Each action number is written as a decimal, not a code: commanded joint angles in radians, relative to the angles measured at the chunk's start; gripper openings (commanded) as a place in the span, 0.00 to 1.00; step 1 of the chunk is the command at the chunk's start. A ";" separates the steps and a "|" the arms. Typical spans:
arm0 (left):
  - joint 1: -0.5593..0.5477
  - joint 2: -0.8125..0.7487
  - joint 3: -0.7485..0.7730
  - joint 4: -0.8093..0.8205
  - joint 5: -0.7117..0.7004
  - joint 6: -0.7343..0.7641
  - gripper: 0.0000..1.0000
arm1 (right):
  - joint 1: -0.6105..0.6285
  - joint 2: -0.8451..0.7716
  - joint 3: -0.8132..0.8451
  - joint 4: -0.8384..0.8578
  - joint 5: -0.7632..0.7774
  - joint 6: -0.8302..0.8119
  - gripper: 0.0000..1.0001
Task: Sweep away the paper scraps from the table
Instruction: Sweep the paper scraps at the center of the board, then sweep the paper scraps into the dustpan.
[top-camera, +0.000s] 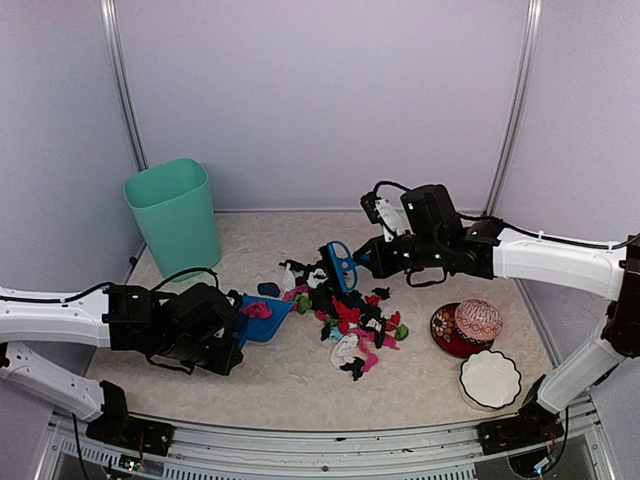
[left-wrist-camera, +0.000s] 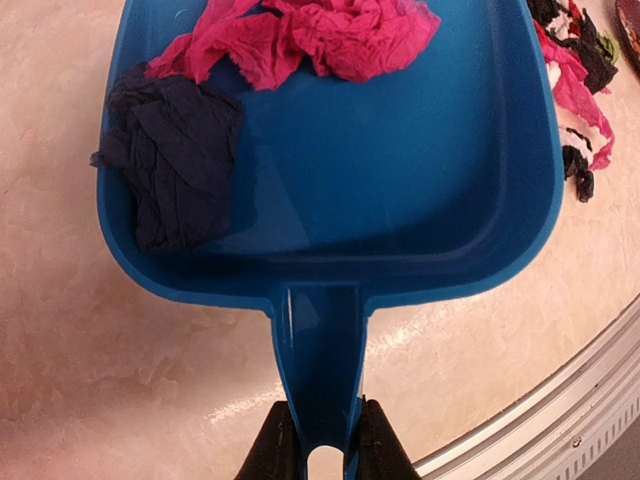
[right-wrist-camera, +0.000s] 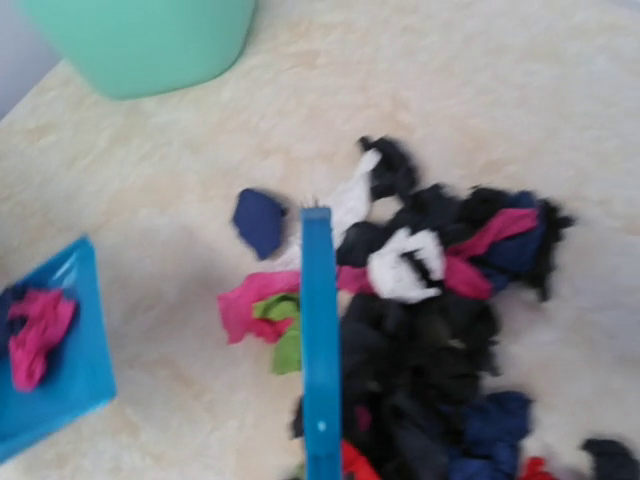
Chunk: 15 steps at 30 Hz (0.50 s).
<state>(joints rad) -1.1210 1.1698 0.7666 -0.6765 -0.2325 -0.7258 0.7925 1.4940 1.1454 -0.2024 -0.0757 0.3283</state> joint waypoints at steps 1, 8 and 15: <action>-0.031 0.049 -0.004 0.061 0.027 0.032 0.00 | -0.027 -0.015 -0.005 -0.047 0.058 -0.058 0.00; -0.054 0.184 0.048 -0.005 0.002 0.049 0.00 | -0.059 0.035 0.033 -0.079 0.246 -0.195 0.00; -0.060 0.286 0.102 -0.030 -0.023 0.103 0.00 | -0.070 0.160 0.118 -0.125 0.350 -0.378 0.00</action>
<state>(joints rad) -1.1748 1.4212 0.8173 -0.6880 -0.2264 -0.6716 0.7296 1.5894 1.2022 -0.2863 0.1928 0.0853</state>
